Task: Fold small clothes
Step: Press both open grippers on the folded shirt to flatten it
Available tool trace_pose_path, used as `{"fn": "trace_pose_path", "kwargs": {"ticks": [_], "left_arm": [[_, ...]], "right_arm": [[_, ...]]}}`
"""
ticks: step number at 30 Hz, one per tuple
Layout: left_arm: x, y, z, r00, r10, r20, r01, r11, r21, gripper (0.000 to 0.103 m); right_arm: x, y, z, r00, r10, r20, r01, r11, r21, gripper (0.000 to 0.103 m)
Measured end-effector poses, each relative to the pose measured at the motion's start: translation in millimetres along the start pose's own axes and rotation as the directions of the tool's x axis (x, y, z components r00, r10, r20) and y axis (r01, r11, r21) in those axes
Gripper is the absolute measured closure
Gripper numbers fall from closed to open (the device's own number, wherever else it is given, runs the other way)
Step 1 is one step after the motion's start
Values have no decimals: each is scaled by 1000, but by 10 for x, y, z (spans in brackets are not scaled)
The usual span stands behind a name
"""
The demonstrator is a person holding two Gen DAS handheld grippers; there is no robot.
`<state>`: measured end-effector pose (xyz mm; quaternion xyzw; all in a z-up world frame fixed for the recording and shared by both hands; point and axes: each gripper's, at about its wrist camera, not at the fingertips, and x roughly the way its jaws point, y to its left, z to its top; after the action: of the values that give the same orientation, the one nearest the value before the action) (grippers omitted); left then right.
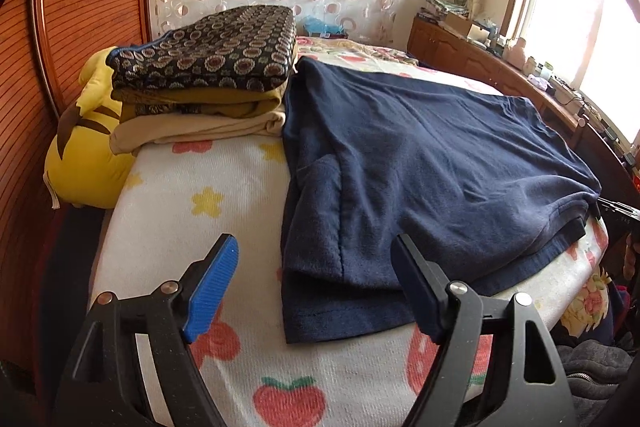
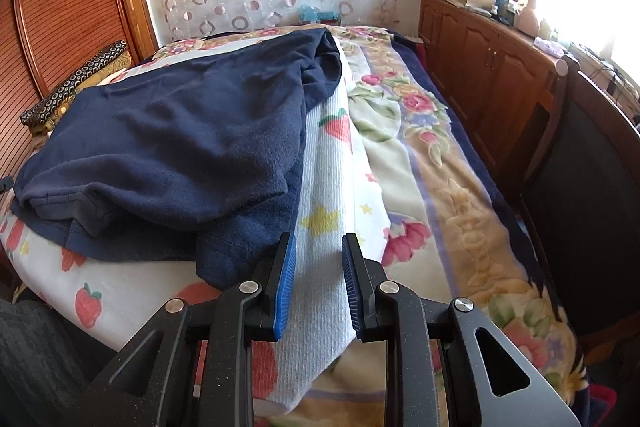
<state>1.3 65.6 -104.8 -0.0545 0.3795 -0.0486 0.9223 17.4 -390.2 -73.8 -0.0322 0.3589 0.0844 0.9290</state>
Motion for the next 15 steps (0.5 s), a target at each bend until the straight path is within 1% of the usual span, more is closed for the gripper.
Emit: {"fn": "trace_pose_path", "kwargs": {"ticks": [5, 8, 11, 14, 15], "left_arm": [[69, -18, -27, 1000, -2, -20, 3, 1000, 4, 24], [106, -32, -35, 1000, -2, -29, 2, 1000, 6, 24], [149, -36, -61, 999, 1, -42, 0, 1000, 8, 24], [159, -29, -69, 999, 7, -36, -6, 1000, 16, 24], [162, -28, -73, 999, 8, -35, -7, 1000, 15, 24]], "right_arm": [[-36, 20, 18, 999, 33, 29, -33, 999, 17, 79], [-38, 77, 13, 997, 66, 39, -67, 998, 20, 79], [18, 143, -1, 998, 61, 22, -61, 998, 2, 79], [70, 203, -26, 999, 49, -1, -49, 999, -22, 79], [72, 205, -40, 999, 48, 2, -48, 998, -28, 83]]}}
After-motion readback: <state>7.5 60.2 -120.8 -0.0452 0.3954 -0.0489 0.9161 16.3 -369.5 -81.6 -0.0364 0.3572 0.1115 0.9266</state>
